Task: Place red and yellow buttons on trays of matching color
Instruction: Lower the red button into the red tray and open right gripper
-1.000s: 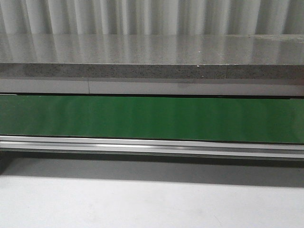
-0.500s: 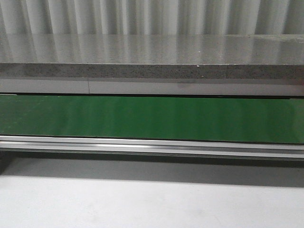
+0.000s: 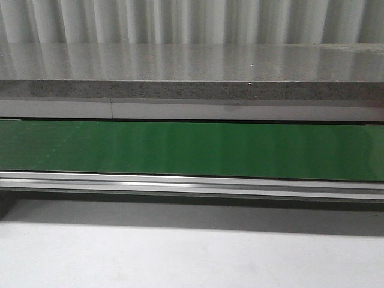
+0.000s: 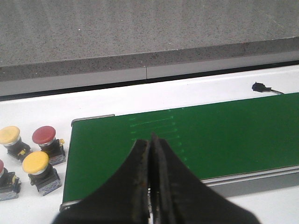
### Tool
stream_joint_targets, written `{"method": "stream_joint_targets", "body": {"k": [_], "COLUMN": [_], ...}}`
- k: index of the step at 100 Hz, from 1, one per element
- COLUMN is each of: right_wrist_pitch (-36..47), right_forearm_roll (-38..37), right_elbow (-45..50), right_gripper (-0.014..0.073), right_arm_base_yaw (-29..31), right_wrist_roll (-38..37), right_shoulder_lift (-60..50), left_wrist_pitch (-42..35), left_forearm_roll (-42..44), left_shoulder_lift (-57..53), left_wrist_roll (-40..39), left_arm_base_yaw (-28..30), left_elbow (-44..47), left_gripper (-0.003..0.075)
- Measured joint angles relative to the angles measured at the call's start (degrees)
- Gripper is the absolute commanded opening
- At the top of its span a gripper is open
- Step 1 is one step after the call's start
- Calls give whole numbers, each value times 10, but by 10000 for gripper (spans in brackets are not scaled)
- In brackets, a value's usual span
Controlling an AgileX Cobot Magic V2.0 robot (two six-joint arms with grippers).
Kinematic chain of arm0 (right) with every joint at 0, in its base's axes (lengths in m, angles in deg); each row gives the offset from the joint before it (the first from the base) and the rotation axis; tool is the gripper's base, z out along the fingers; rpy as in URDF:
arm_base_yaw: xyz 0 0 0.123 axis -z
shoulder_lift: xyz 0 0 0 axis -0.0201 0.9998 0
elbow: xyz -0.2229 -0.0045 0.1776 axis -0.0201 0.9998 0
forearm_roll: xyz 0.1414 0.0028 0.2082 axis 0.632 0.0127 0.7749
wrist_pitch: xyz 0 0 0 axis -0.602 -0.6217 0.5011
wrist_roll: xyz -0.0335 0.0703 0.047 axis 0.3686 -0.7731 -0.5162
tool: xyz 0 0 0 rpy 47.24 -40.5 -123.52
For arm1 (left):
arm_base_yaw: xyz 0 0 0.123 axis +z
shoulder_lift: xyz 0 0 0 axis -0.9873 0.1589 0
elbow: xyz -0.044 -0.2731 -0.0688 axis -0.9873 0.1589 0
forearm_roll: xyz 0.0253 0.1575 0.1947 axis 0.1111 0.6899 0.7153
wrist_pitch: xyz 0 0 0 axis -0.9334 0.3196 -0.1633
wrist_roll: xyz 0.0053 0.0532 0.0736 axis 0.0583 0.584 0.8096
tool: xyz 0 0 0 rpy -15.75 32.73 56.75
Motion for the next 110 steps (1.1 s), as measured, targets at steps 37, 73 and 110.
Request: {"method": "stream_joint_targets", "body": {"k": [37,73,110], "right_wrist_pitch": [45,72,85], "right_forearm_roll": [0,-2,-7], "right_elbow": [102,289,446], "right_gripper": [-65,-67,-67], "right_arm_base_yaw": [-31,-159,-296], "right_wrist_roll": [27,30,30], "right_shoulder_lift": [-168,-345,-548], "left_wrist_pitch": [0,0,0], "left_forearm_roll": [0,0,0], "left_shoulder_lift": [0,0,0], "left_wrist_roll": [0,0,0], "left_arm_base_yaw": [0,0,0], "left_elbow": [0,0,0], "left_gripper": [-20,-20,-20]}}
